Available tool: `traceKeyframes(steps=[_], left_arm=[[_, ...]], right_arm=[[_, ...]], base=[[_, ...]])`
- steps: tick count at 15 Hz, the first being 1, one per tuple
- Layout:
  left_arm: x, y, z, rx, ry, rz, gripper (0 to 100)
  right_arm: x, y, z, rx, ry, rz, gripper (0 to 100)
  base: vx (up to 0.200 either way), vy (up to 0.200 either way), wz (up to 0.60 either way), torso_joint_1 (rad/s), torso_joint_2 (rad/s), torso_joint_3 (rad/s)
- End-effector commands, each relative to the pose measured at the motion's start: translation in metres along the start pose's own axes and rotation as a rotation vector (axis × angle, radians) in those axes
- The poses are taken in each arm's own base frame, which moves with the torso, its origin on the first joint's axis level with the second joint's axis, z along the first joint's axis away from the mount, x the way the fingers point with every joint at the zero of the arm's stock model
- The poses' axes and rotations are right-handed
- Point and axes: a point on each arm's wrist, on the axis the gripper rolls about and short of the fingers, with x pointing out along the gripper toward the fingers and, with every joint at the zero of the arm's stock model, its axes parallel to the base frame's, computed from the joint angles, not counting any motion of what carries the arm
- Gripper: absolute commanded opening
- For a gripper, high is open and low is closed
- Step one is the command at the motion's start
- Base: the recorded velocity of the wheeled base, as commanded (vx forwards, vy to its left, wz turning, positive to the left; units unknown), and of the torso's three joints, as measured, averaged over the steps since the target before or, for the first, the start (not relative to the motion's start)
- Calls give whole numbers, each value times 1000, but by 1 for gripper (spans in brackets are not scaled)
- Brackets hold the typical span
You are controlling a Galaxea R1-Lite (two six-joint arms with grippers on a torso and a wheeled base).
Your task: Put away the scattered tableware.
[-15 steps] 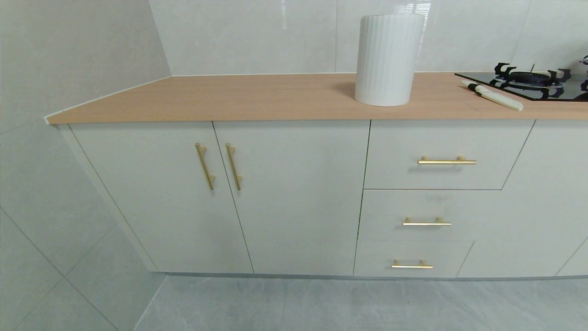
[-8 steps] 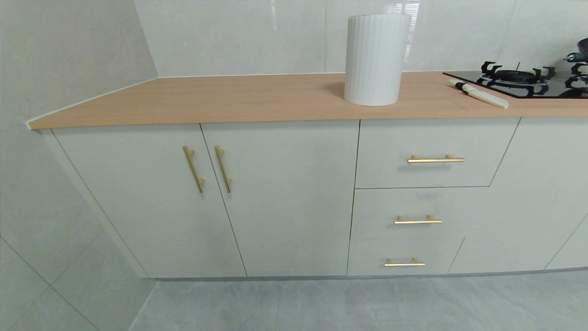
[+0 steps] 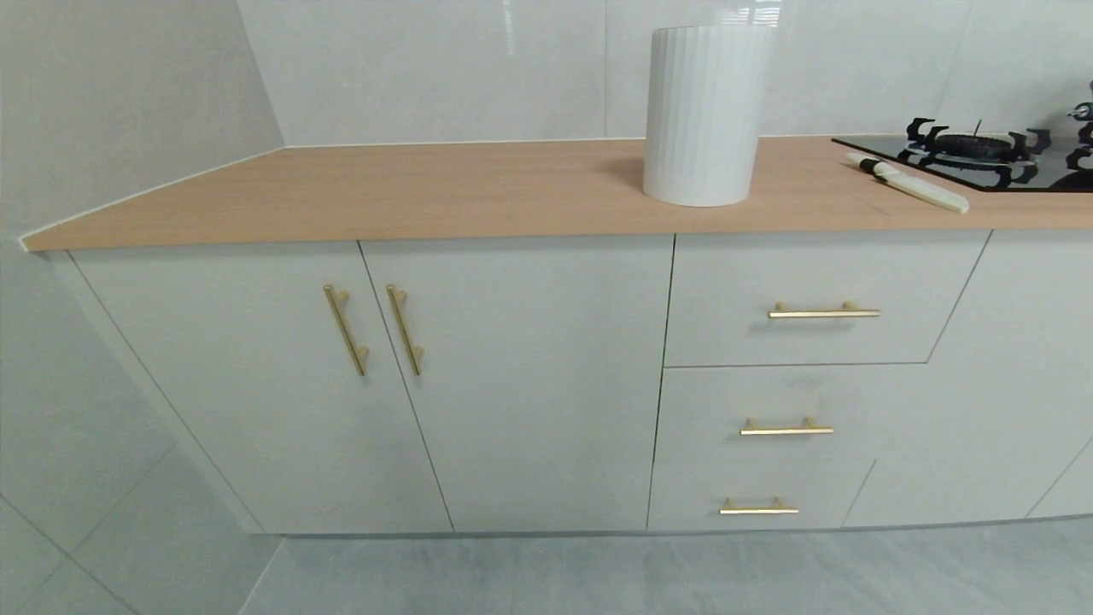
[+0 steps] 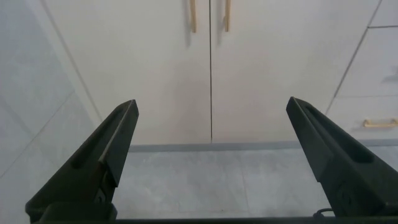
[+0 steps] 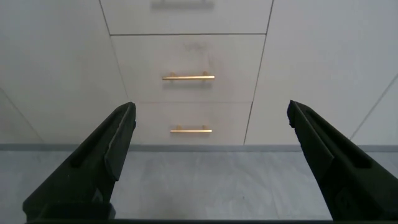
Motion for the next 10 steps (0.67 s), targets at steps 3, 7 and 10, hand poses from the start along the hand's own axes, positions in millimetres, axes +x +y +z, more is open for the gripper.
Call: traceKeyframes(steps=[3, 7, 10], left_arm=[[0, 0, 0, 0, -1, 0, 100], [0, 0, 0, 0, -1, 2, 100], [0, 0, 0, -15, -2, 2, 100]], right_arm=[[0, 0, 0, 0, 2, 1, 100], [0, 0, 0, 0, 2, 1, 100], [0, 0, 0, 0, 2, 1, 100]], base=[[200, 0, 0, 2, -1, 1], [200, 0, 0, 5, 0, 4], [67, 0, 0, 1, -1, 1]])
